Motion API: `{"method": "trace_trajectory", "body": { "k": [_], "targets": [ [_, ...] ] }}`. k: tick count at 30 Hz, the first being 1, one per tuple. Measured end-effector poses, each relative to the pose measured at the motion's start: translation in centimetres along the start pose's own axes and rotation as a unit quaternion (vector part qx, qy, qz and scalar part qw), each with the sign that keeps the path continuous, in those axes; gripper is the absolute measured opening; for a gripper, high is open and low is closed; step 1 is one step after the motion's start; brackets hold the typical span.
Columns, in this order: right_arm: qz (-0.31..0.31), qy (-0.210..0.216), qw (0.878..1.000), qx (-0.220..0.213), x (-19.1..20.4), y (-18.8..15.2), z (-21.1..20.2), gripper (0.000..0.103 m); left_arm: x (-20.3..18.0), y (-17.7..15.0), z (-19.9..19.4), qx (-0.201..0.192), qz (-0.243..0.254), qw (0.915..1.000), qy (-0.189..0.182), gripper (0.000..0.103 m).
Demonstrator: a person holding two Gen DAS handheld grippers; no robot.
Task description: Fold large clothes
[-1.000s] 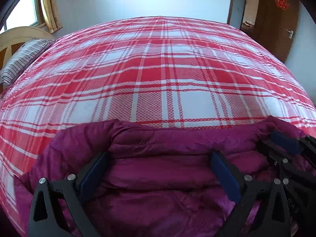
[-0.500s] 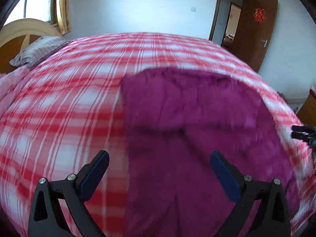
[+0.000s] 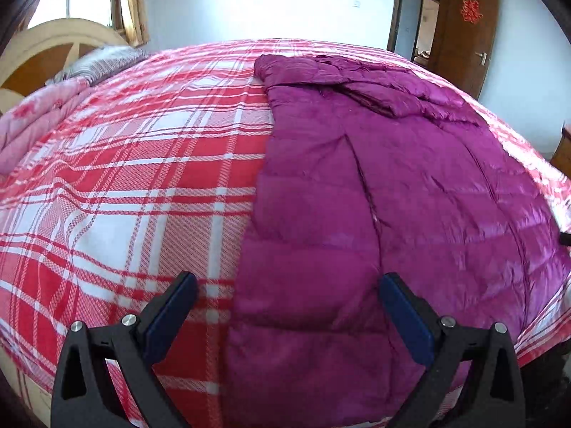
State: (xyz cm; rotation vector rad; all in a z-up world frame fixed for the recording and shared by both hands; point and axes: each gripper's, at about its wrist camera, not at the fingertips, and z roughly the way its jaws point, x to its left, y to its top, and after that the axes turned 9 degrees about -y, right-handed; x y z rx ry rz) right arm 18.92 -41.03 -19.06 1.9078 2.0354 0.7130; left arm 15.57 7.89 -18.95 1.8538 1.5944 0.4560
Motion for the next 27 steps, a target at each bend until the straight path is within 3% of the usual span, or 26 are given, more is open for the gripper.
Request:
{"method": "trace_trajectory", "body": {
  "k": [1,3,4,5,6,7,8,10,18,22,27],
  "targets": [
    [0.008,-0.006,1.0,-0.009,0.3,-0.3,0.1,0.075,-0.4,-0.2,0.0,0.001,0.008,1.0,-0.006,0.102],
    [0.004,-0.015,1.0,-0.014,1.1,-0.8,0.1,0.058,-1.2,-0.5,0.1,0.007,0.018,0.9998,0.0,0.095],
    [0.005,-0.018,1.0,-0.013,1.7,-1.0,-0.1,0.045,-1.7,-0.7,-0.1,0.005,0.03,0.9995,0.001,0.079],
    [0.008,-0.018,1.0,-0.01,1.9,-1.4,-0.2,0.032,-2.2,-0.9,-0.3,0.003,0.048,0.9989,0.002,0.055],
    [0.006,-0.02,1.0,-0.008,2.2,-1.6,-0.3,0.026,-2.5,-1.0,-0.6,0.004,0.059,0.9982,-0.005,0.042],
    [0.002,-0.023,1.0,-0.009,2.3,-1.9,-0.4,0.017,-2.8,-1.0,-1.0,0.008,0.068,0.9974,-0.02,0.016],
    [-0.001,-0.023,1.0,-0.012,2.4,-2.2,-0.7,0.013,-3.0,-0.9,-1.5,0.008,0.071,0.9972,-0.024,0.012],
    [0.006,-0.009,1.0,-0.015,2.2,-2.9,-1.4,0.006,-3.1,-0.5,-3.6,-0.013,0.073,0.9966,-0.034,0.01],
    [0.029,0.079,0.995,-0.059,2.2,-4.3,-8.4,0.005,-2.9,2.0,-13.8,-0.1,0.059,0.985,-0.128,0.009],
    [0.055,0.128,0.984,-0.114,1.7,-3.9,-13.7,0.005,-2.9,4.0,-17.9,-0.141,0.04,0.9762,-0.16,0.009],
    [0.067,0.141,0.968,-0.195,1.5,-0.4,-18.6,0.005,-1.7,8.2,-17.2,-0.165,0.022,0.974,-0.153,0.009]
  ]
}}
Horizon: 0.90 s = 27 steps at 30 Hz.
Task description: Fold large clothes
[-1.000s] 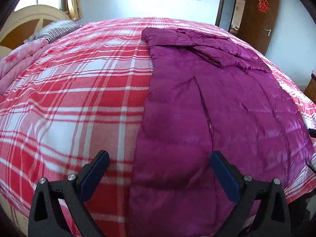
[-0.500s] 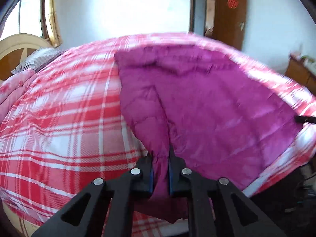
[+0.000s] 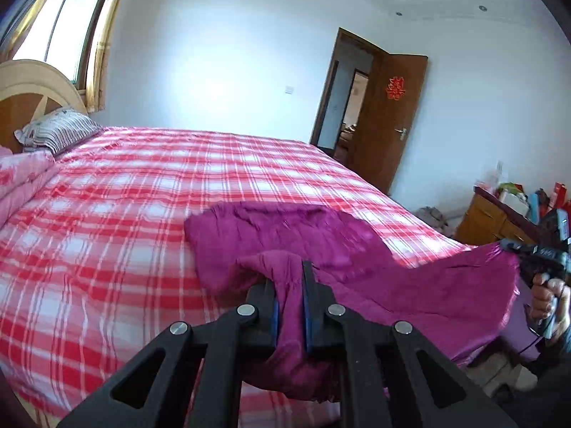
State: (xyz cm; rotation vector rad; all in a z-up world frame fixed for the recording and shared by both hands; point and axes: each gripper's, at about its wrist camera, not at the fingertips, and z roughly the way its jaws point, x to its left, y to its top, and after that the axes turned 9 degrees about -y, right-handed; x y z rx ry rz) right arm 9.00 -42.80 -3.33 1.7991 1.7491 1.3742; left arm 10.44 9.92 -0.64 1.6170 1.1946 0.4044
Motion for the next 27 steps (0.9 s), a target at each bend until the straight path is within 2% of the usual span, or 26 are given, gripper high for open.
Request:
{"method": "trace_trajectory", "body": {
  "k": [3,6,10,14,15,17,18,19,20,21,22,23,24,25,27],
  "targets": [
    [-0.006,0.003,1.0,-0.028,0.6,4.1,2.1,0.003,2.9,2.5,3.9,0.006,-0.028,0.9996,-0.001,0.009],
    [0.004,-0.006,0.999,-0.031,-0.1,7.5,5.7,0.002,6.1,4.8,9.1,0.028,-0.039,0.9988,0.008,0.009],
    [0.034,-0.054,0.998,-0.023,-2.9,12.0,12.4,0.001,9.8,6.4,15.5,0.056,-0.048,0.9966,0.038,0.011],
    [0.073,-0.103,0.992,-0.008,-6.5,14.9,18.4,0.001,13.4,7.1,19.9,0.105,-0.091,0.9882,0.065,0.012],
    [0.081,-0.109,0.991,-0.003,-7.2,15.3,19.7,0.001,14.2,7.2,20.4,0.102,-0.106,0.987,0.064,0.012],
    [0.09,-0.124,0.988,0.01,-8.4,15.6,22.3,0.002,14.0,7.3,21.2,0.093,-0.09,0.9892,0.068,0.012],
    [0.088,-0.118,0.989,0.014,-8.5,15.5,22.7,0.004,13.9,7.2,22.4,0.111,-0.074,0.9874,0.085,0.012],
    [0.097,-0.093,0.991,0.003,-8.8,15.2,23.0,0.007,13.8,7.3,23.4,0.121,-0.068,0.986,0.092,0.012],
    [0.106,-0.088,0.99,-0.003,-9.0,14.9,23.0,0.016,14.0,7.3,24.4,0.131,-0.066,0.9845,0.097,0.013],
    [0.112,-0.09,0.99,-0.004,-9.0,14.5,22.9,0.029,14.6,7.4,25.9,0.141,-0.073,0.9823,0.099,0.014],
    [0.117,-0.093,0.989,-0.001,-9.1,14.0,23.3,0.073,15.0,7.5,26.9,0.146,-0.077,0.9812,0.1,0.016],
    [0.124,-0.093,0.988,-0.003,-9.3,13.5,23.4,0.097,15.5,7.5,27.9,0.151,-0.082,0.9796,0.104,0.017],
    [0.131,-0.095,0.987,-0.011,-9.4,13.1,23.4,0.096,16.1,7.6,28.9,0.154,-0.093,0.9781,0.105,0.017],
    [0.13,-0.099,0.986,-0.009,-9.4,12.6,23.7,0.088,16.6,7.6,29.9,0.154,-0.101,0.9775,0.103,0.017],
    [0.118,-0.111,0.987,0.009,-8.8,12.2,24.8,0.081,17.2,7.7,31.2,0.156,-0.109,0.9757,0.109,0.017]
  ]
}}
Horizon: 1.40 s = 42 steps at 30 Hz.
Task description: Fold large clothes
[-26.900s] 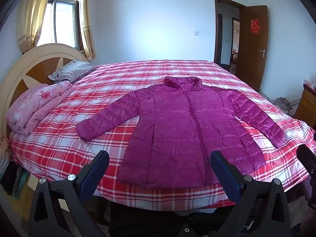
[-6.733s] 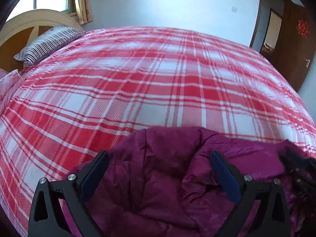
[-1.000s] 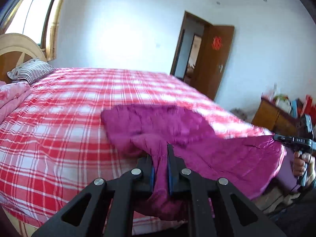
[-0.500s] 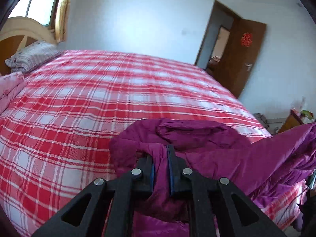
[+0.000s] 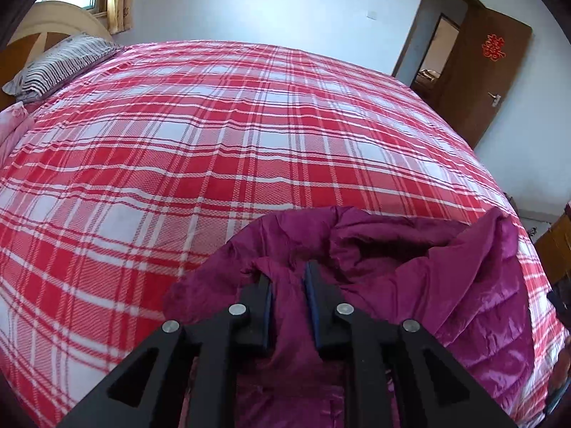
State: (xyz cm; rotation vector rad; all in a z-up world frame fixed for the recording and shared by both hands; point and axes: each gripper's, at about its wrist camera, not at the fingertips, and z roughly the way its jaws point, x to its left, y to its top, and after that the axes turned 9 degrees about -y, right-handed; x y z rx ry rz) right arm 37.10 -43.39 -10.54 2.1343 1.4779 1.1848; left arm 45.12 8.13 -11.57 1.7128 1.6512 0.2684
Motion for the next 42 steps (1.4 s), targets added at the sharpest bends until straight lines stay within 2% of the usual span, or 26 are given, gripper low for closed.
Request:
{"method": "trace_trajectory", "body": {
  "k": [2,5,7,9,11,12,14,15,17,20,21,23,25,27,29,31,32,36,39,42],
  "targets": [
    [-0.027,0.0,0.999,0.021,1.5,-1.0,1.4,0.077,0.4,0.0,0.8,0.007,-0.019,0.9998,-0.002,0.018],
    [-0.102,-0.001,0.993,0.059,4.4,-2.9,3.7,0.077,0.6,-0.7,0.2,0.018,-0.022,0.9996,-0.002,0.022],
    [-0.149,-0.026,0.986,0.072,5.7,-4.3,5.3,0.077,1.1,-1.1,-0.8,0.019,-0.019,0.9996,-0.011,0.024],
    [-0.176,-0.072,0.978,0.09,5.9,-5.7,7.1,0.075,2.3,-1.3,-2.4,0.017,-0.024,0.999,-0.033,0.025],
    [-0.181,-0.083,0.976,0.094,5.2,-6.7,7.9,0.074,4.1,-1.2,-4.3,0.011,-0.044,0.9969,-0.064,0.027],
    [-0.185,-0.085,0.975,0.091,5.2,-7.0,7.8,0.074,4.7,-0.9,-4.9,0.006,-0.054,0.9962,-0.068,0.03],
    [-0.209,-0.094,0.97,0.081,5.5,-7.6,7.4,0.074,6.0,-0.3,-6.6,-0.021,-0.07,0.997,-0.024,0.071],
    [-0.215,-0.099,0.968,0.08,5.6,-7.8,7.4,0.074,6.5,0.0,-7.6,-0.043,-0.075,0.9963,-0.002,0.077],
    [-0.219,-0.104,0.967,0.083,5.7,-7.9,7.4,0.074,6.9,0.3,-9.4,-0.083,-0.082,0.9931,0.009,0.078],
    [-0.221,-0.108,0.966,0.083,5.5,-8.0,7.6,0.075,4.4,-0.4,-10.1,-0.102,-0.067,0.9926,0.0,0.078],
    [-0.224,-0.11,0.965,0.083,5.6,-8.1,7.5,0.075,3.1,-0.8,-9.9,-0.103,-0.049,0.9935,-0.001,0.078],
    [-0.232,-0.116,0.962,0.081,5.9,-8.4,7.3,0.076,-1.0,-1.6,-8.6,-0.096,0.022,0.9951,0.007,0.079],
    [-0.235,-0.12,0.961,0.082,6.2,-8.4,7.4,0.076,-4.5,-2.4,-6.8,-0.087,0.096,0.9911,0.032,0.079],
    [-0.237,-0.122,0.96,0.082,6.4,-8.5,7.2,0.077,-6.6,-2.9,-4.4,-0.071,0.135,0.9868,0.056,0.08],
    [-0.243,-0.124,0.959,0.08,6.2,-8.7,7.4,0.077,-6.9,-3.5,-1.4,-0.045,0.138,0.9867,0.073,0.08],
    [-0.25,-0.129,0.956,0.081,6.2,-8.8,7.4,0.077,-6.0,-3.9,1.3,-0.012,0.117,0.9878,0.102,0.08],
    [-0.252,-0.132,0.955,0.083,6.8,-9.2,7.7,0.077,-5.2,-4.2,2.3,-0.004,0.102,0.9895,0.102,0.08],
    [-0.228,-0.147,0.958,0.09,7.8,-8.9,6.2,0.076,-4.4,-5.2,2.3,-0.026,0.08,0.9925,0.089,0.081],
    [-0.211,-0.127,0.969,0.034,10.5,-7.3,3.1,0.076,-4.5,-5.1,2.1,-0.023,0.078,0.9921,0.096,0.081],
    [-0.218,-0.086,0.972,0.013,14.3,-6.2,2.5,0.076,-5.2,-4.4,0.7,-0.034,0.067,0.9925,0.096,0.081]
  ]
}}
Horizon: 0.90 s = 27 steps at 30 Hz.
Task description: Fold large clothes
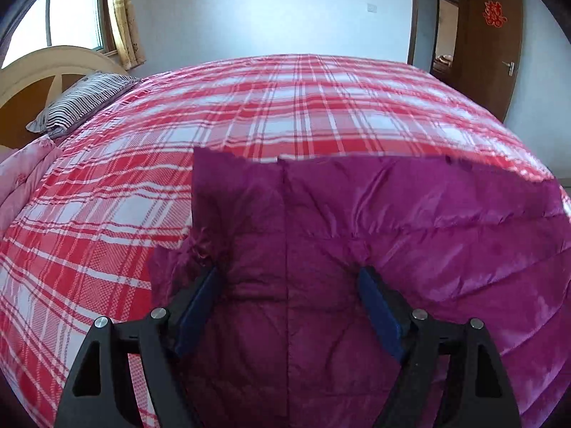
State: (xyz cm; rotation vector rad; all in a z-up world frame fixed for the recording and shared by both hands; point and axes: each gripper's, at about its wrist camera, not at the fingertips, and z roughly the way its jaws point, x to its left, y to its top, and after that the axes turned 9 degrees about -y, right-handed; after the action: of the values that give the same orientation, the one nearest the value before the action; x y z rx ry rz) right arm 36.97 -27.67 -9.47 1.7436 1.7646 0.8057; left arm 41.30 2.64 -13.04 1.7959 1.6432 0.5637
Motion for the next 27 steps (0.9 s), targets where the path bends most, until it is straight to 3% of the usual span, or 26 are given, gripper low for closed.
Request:
{"method": "trace_trajectory", "body": {
  "k": [2,4,9,13,27],
  "targets": [
    [-0.01,0.018,1.0,-0.002,1.8,1.3,1.2,0.075,-0.6,0.7,-0.6,-0.019,-0.001,0.9998,-0.011,0.081],
    [-0.022,0.011,1.0,-0.001,3.2,1.9,3.8,0.075,-1.4,1.5,-0.8,-0.026,0.011,0.9995,-0.012,0.085],
    [-0.034,-0.017,0.998,0.046,3.1,0.4,9.7,0.075,-1.7,0.5,3.0,0.024,0.012,0.9996,-0.001,0.087],
    [-0.009,0.003,0.999,0.046,1.3,-0.3,9.9,0.076,-1.4,-0.4,3.3,0.006,0.003,1.0,0.001,0.092],
    [-0.028,-0.015,0.998,0.05,2.1,-0.8,11.1,0.081,-1.3,-0.7,4.1,0.011,-0.007,0.9999,0.006,0.096]
  ]
}}
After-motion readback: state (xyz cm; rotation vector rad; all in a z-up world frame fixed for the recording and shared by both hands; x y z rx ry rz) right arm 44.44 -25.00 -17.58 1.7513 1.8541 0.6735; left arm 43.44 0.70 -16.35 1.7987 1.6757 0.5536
